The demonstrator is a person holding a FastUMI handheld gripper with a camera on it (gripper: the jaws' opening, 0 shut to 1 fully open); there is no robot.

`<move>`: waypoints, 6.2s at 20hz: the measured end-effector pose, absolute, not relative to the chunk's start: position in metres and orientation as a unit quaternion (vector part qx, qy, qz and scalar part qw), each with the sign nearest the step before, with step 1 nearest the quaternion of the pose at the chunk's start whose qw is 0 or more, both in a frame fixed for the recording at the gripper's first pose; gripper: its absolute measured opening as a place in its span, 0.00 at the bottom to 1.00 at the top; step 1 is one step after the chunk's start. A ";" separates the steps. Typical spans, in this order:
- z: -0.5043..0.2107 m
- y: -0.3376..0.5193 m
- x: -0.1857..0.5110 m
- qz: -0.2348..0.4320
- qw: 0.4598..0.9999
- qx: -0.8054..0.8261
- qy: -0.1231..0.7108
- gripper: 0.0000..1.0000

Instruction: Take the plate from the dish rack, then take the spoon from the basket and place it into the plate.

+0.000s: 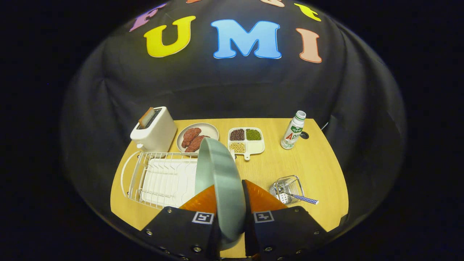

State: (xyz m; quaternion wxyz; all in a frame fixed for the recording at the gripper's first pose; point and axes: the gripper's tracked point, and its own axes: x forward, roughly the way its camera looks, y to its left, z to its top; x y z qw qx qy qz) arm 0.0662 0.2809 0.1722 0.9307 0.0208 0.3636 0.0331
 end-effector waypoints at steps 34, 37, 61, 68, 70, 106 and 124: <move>-0.065 0.265 -0.066 0.148 0.793 0.326 0.492 0.25; -0.074 0.265 -0.068 0.140 0.782 0.335 0.506 0.29; 0.130 0.120 -0.023 0.098 0.976 0.084 0.176 0.55; 0.202 0.107 -0.010 0.109 0.994 0.001 0.001 0.55; 0.201 0.110 -0.008 0.108 0.994 -0.008 -0.005 0.56; 0.059 0.114 0.089 0.086 0.990 0.063 0.089 0.07; 0.216 0.099 0.023 0.033 0.998 0.027 0.042 0.07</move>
